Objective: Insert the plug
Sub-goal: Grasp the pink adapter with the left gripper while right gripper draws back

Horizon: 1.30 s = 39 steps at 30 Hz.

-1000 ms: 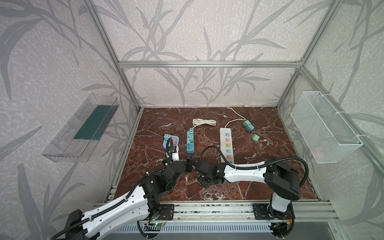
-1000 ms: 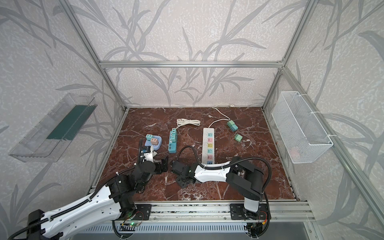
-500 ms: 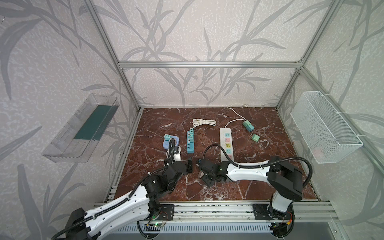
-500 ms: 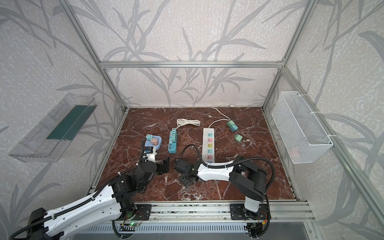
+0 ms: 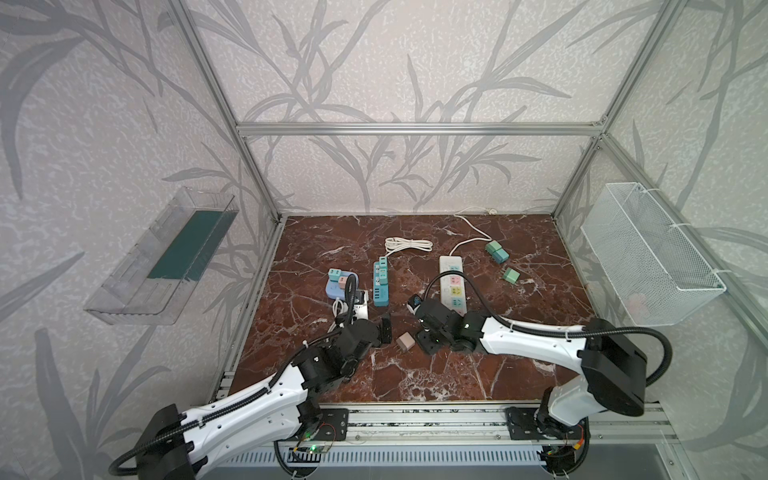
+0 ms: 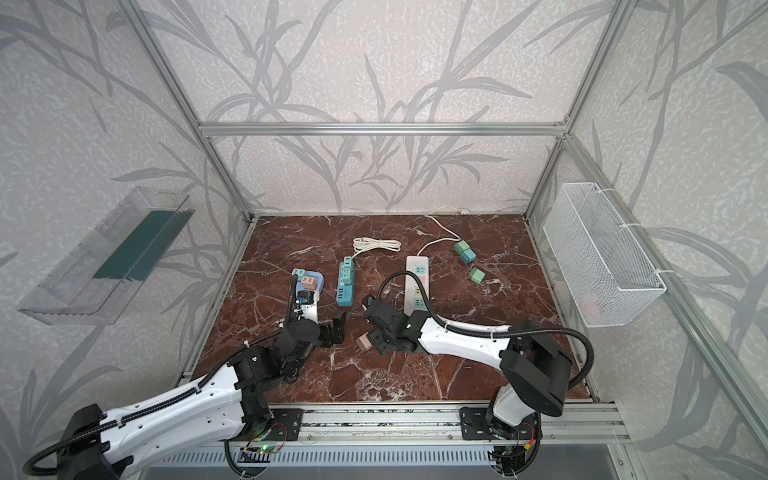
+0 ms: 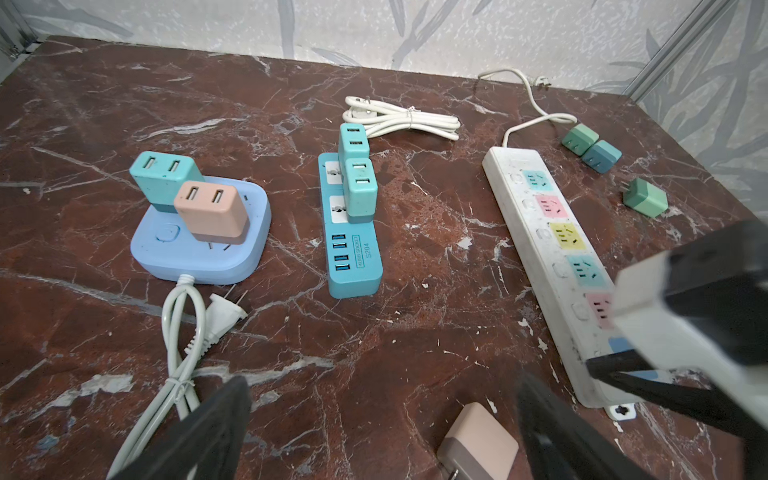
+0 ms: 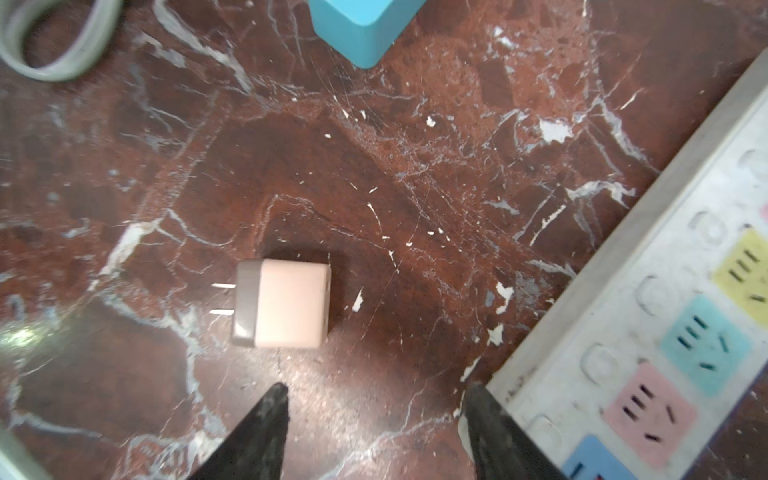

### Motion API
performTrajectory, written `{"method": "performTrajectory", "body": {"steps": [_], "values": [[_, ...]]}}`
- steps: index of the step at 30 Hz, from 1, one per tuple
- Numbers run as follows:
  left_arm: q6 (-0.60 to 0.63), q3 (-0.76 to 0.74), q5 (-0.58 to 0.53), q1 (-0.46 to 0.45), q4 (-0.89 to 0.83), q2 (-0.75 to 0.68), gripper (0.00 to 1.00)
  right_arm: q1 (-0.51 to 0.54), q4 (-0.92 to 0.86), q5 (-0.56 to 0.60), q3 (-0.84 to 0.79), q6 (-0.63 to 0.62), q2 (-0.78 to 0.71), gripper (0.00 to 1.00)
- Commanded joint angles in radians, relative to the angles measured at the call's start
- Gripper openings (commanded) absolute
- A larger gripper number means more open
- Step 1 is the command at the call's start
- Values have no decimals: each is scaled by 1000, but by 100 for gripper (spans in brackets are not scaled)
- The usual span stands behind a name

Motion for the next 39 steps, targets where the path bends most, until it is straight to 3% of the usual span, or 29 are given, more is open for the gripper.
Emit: {"method": "performTrajectory", "body": {"steps": [1,7,14,19,22,26,30,39], "values": [[57,70,71,8,-62,71,99,-34,-19,46,-55,38,-123,69],[92,297,126,6,-328,334,91,-110,24,-5,-215,-10,-340,66],[224,439,303,6,-421,519,92,-292,-80,-153,-268,51,-485,67],[288,528,392,5,-546,634,91,-319,-87,-153,-286,61,-542,75],[307,558,456,3,-555,708,91,-323,-88,-147,-276,61,-539,79],[319,589,433,3,-551,805,87,-326,-91,-141,-263,62,-527,80],[326,602,481,3,-532,865,84,-328,-87,-137,-272,68,-547,81],[319,596,509,0,-493,920,61,-328,-98,-130,-279,74,-569,80]]}}
